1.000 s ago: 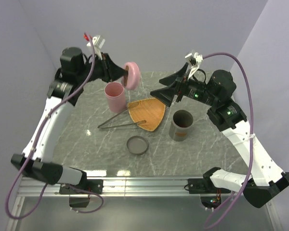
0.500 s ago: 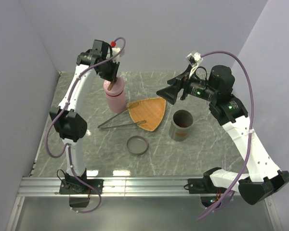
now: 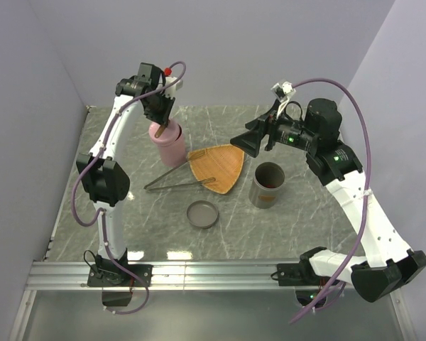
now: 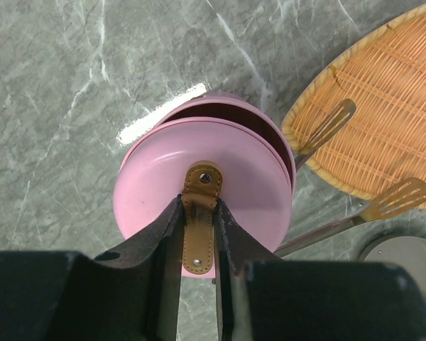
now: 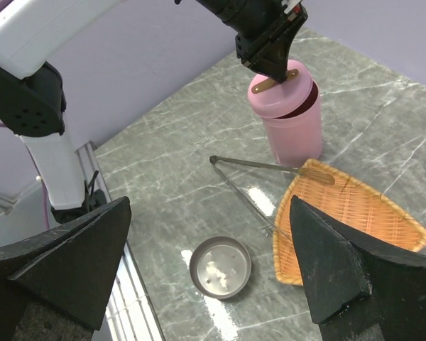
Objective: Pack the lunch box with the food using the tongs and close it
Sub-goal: Close the box lid on the packing box.
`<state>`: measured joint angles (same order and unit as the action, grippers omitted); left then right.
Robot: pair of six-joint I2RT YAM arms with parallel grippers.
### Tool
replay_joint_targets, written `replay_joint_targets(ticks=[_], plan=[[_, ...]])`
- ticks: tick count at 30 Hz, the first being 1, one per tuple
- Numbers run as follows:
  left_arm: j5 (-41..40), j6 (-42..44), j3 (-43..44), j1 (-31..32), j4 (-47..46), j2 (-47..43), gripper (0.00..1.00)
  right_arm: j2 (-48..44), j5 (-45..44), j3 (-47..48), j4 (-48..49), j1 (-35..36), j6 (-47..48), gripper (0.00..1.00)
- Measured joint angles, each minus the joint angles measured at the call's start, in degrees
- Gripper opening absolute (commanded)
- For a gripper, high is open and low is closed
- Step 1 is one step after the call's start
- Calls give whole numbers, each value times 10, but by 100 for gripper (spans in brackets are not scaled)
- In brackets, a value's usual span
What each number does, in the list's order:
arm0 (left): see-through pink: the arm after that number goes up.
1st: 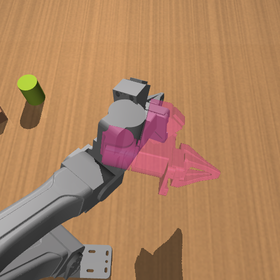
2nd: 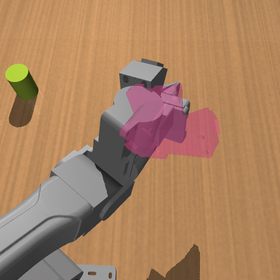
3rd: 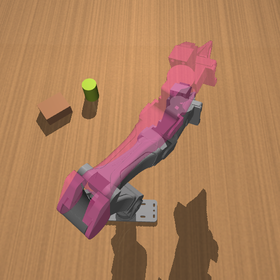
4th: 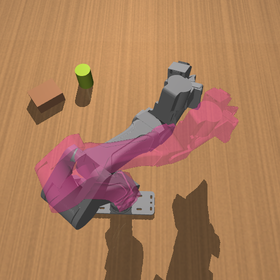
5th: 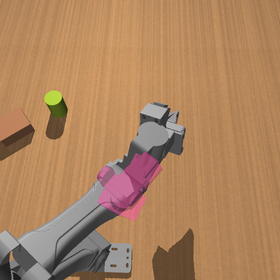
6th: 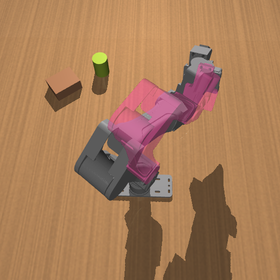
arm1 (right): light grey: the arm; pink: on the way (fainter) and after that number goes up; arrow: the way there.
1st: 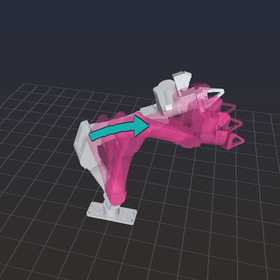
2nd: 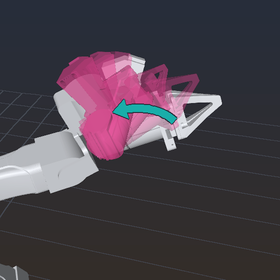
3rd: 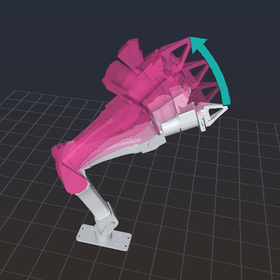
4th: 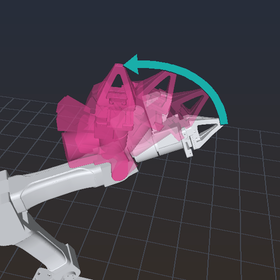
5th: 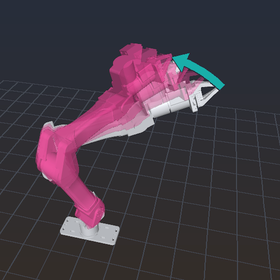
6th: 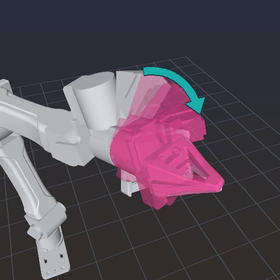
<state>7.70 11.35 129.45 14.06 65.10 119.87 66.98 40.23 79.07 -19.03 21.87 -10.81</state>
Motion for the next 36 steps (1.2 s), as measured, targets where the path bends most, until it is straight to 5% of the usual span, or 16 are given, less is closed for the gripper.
replay_joint_targets(ticks=[23, 36], plan=[[-2, 10, -5, 20, -45, 44, 0, -1, 16, -26, 10, 0, -9, 99], [21, 30, -236, -26, -162, -97, 0, -7, 26, -37, 16, 0, -16, 98]])
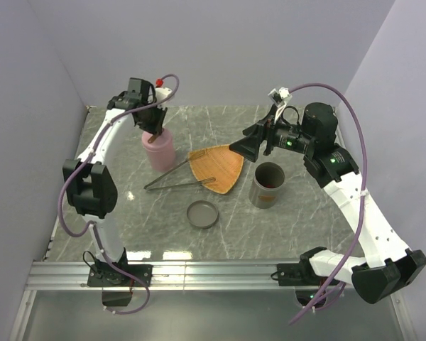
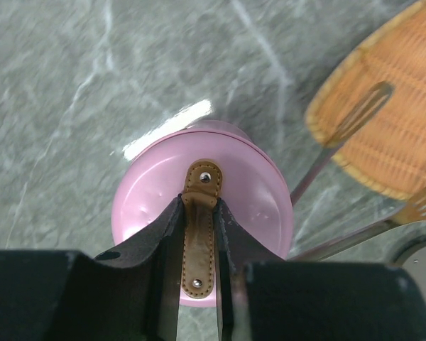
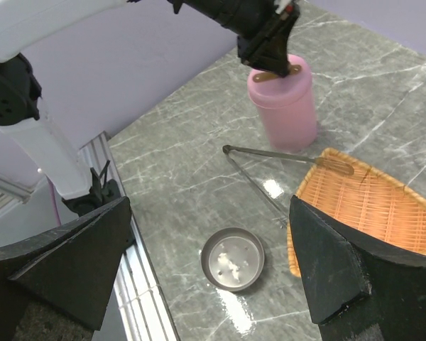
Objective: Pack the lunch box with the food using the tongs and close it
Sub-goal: Close the box lid on the packing box.
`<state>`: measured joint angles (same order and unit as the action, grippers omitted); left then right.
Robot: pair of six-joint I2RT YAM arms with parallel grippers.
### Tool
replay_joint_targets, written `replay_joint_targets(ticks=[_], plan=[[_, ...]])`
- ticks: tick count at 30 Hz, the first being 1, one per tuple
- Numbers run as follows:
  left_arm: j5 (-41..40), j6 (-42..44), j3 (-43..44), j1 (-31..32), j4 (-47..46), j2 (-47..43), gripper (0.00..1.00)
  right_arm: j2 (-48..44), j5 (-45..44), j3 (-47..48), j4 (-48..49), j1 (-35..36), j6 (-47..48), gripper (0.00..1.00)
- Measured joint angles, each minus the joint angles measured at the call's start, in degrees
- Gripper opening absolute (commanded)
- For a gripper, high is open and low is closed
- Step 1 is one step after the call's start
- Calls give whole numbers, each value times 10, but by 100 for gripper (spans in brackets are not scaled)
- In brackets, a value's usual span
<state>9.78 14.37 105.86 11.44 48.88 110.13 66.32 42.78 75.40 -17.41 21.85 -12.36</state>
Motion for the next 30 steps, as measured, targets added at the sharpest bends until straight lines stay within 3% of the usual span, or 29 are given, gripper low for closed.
replay_joint_targets(ticks=[20, 30], plan=[[-10, 89, -234, -149, -95, -170, 0, -16, 1, -9, 0, 0, 3, 98], [-29, 185, -376, -165, -109, -306, 1, -20, 1, -9, -1, 0, 3, 98]])
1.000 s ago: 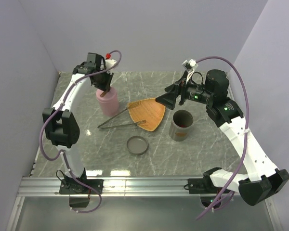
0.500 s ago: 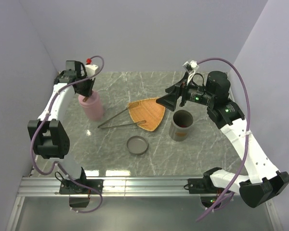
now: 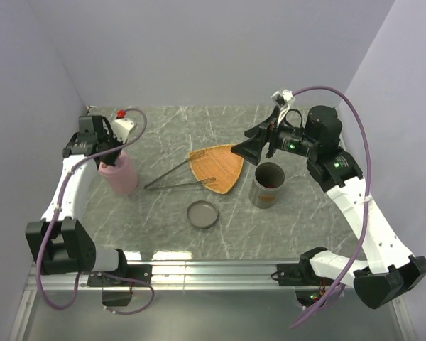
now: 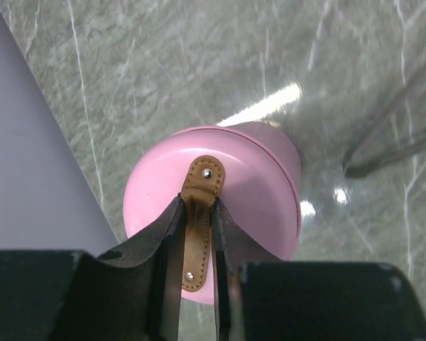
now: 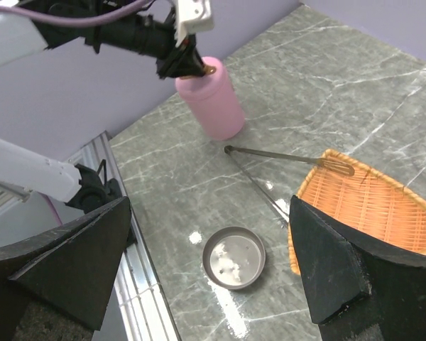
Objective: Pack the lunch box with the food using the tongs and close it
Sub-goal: Close the box lid on the packing box.
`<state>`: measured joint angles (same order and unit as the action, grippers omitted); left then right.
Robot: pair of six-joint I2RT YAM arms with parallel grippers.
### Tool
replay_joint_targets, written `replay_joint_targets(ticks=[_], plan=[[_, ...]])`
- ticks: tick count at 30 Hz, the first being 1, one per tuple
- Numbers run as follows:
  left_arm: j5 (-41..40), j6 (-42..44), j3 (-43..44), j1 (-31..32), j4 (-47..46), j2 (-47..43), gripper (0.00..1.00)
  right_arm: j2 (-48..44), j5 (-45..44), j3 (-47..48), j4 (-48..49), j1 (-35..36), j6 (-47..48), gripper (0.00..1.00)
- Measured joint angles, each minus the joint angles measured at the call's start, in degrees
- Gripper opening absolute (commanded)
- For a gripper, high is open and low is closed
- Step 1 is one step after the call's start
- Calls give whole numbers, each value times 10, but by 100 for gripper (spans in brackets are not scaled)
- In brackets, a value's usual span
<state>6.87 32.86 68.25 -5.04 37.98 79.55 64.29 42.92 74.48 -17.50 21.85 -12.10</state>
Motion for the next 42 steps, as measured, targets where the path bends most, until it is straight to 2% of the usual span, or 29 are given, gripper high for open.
replay_joint_targets(ticks=[8, 14, 17, 23, 37, 42], plan=[[11, 59, -57, 0, 25, -72, 1, -8, 0, 0, -1, 0, 0, 98], [18, 78, -71, 11, 37, -93, 7, -9, 0, 0, -1, 0, -3, 98], [18, 79, -69, 14, 43, -92, 17, -9, 0, 0, -1, 0, -3, 98], [23, 70, -28, 14, 82, -69, 34, -14, 0, 0, -1, 0, -2, 99], [58, 34, 61, -21, 254, -29, 46, -21, 0, 0, -1, 0, -2, 98], [64, 19, 70, -35, 276, -20, 48, -23, 2, 0, -1, 0, -4, 98]])
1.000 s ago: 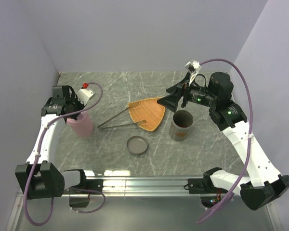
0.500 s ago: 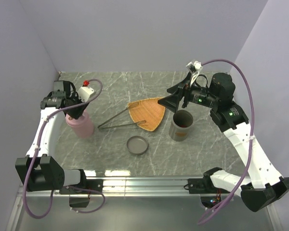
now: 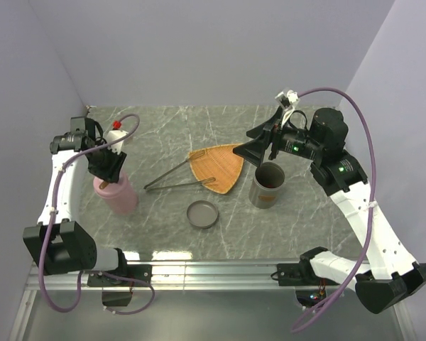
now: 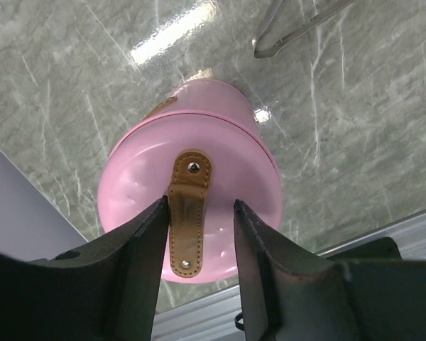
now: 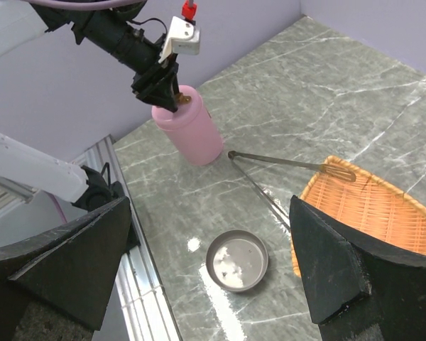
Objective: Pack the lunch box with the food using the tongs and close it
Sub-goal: Close the box lid on the packing box.
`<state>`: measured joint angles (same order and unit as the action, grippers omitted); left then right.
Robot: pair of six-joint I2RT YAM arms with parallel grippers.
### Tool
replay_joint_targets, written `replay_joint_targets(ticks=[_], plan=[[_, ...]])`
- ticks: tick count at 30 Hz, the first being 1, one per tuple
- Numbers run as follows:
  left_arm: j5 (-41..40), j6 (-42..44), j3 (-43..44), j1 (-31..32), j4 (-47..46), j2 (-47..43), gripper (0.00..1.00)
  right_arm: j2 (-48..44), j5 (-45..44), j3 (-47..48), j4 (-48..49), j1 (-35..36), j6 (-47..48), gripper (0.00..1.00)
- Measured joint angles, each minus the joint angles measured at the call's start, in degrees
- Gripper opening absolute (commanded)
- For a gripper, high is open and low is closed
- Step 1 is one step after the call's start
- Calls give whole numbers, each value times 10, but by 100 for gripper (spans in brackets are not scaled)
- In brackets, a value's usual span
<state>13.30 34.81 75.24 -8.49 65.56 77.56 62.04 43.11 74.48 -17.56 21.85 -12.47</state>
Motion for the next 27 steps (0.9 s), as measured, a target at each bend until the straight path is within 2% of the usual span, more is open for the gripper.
replay_joint_targets(ticks=[2, 3, 5, 12, 27], plan=[[0, -7, 4, -4, 1, 5, 49, 0, 0, 0, 0, 0, -1, 98], [0, -10, 7, -6, 2, 8, 58, 0, 0, 0, 0, 0, -1, 98], [-1, -16, 16, -11, 3, 17, 60, 0, 0, 0, -1, 0, -1, 98], [-12, -28, 25, -28, 4, 23, 57, -4, 0, 0, 0, 0, 0, 98], [-21, -30, -1, -29, 21, -5, 58, -5, 0, 0, -1, 0, 0, 98]])
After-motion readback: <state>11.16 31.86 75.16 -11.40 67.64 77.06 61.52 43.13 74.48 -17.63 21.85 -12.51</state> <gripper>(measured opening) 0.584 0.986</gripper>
